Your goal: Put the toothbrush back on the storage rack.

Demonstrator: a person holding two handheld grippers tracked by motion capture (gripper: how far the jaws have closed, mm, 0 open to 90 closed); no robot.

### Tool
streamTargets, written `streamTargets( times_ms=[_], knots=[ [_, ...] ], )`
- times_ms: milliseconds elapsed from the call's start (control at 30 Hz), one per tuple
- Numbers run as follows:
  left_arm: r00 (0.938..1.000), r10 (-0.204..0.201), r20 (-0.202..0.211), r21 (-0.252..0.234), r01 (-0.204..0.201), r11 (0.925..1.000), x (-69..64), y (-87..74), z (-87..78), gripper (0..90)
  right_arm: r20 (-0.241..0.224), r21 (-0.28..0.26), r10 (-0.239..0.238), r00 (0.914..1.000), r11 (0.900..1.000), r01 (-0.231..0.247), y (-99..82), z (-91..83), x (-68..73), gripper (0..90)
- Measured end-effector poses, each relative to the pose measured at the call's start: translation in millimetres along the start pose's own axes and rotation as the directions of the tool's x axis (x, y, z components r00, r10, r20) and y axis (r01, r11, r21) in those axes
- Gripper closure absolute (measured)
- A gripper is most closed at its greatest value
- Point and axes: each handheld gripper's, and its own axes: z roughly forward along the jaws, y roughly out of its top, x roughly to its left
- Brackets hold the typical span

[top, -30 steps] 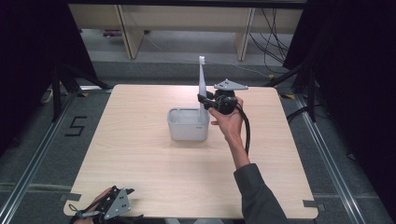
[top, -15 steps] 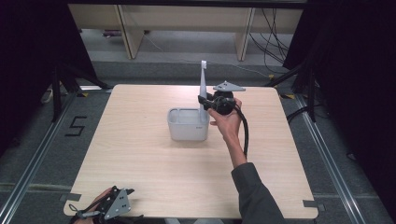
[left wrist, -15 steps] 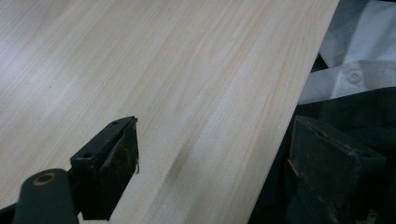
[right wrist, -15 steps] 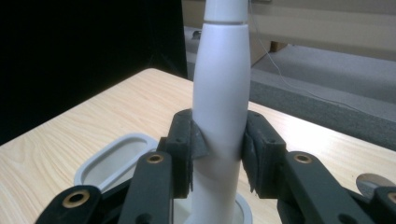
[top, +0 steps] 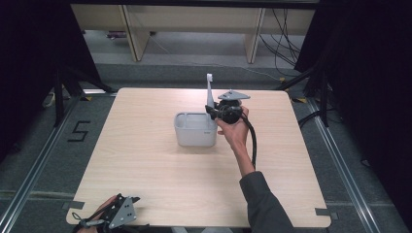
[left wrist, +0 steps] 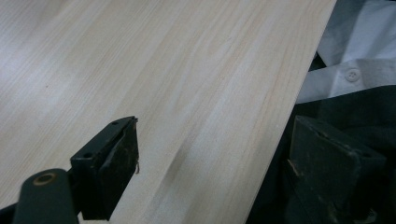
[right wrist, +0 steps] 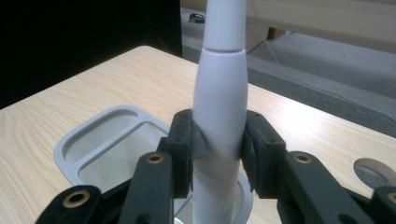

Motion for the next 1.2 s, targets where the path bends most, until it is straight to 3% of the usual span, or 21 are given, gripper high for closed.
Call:
streamTargets(
  times_ms=[67,167,300,400,433,500,767,833,1000,1133,1200],
  knots=[
    [1.0,0.004,-0.001,0.003,-0.004,1.0,0.3,0.1,-0.1,15.4,-0.005,0.005,0.011,0.9999,0.9999,-0.011,-0.9,0.6,1.0,66.4],
    [0.9999,0.016,-0.004,0.001,-0.016,0.9999,0.8,0.3,0.0,15.4,-0.001,0.017,-0.009,1.0,0.9998,0.009,-2.0,1.7,-0.2,66.4],
    [1.0,0.003,-0.001,0.001,-0.003,1.0,0.1,0.0,0.0,15.4,0.016,0.031,-0.005,0.9999,0.9995,0.005,-6.2,3.1,0.1,66.6],
    [0.9995,0.025,-0.021,0.009,-0.025,0.9997,0.6,0.4,-0.2,15.4,0.02,0.046,-0.006,0.9998,0.9989,0.005,-8.5,3.0,-1.1,66.8],
    [0.9995,0.025,-0.021,0.009,-0.025,0.9997,0.6,0.4,-0.2,15.4,0.026,0.041,0.015,0.9996,0.999,-0.016,-9.8,3.5,0.8,66.9],
    [0.9995,0.025,-0.021,0.009,-0.025,0.9997,0.6,0.4,-0.1,15.4,0.026,0.049,-0.022,0.9994,0.9986,0.02,-10.4,3.6,-1.9,67.1],
    [0.9997,0.021,-0.013,0.009,-0.021,0.9997,0.0,0.1,0.1,15.3,0.011,0.039,0.003,0.9999,0.9992,-0.004,-11.7,5.4,-1.6,69.7],
    [0.9997,0.021,-0.013,0.008,-0.021,0.9997,-0.2,0.2,0.2,15.4,0.025,0.044,-0.021,0.9995,0.9989,0.02,-10.7,4.1,-2.1,69.7],
    [0.9997,0.02,-0.013,0.007,-0.02,0.9998,-0.1,0.2,0.1,15.4,0.012,0.035,0.002,0.9999,0.9994,-0.002,-11.8,5.0,-2.8,69.6],
    [0.9996,0.026,-0.014,0.011,-0.026,0.9996,0.2,0.2,0.3,15.4,0.015,0.047,0.027,0.9995,0.9985,-0.028,-12.5,4.6,-1.6,61.9],
    [0.9997,0.021,-0.01,0.007,-0.021,0.9998,-0.3,0.2,0.2,15.4,0.037,0.053,0.001,0.9993,0.9986,-0.003,-13.0,4.1,-3.6,52.3]
  ],
)
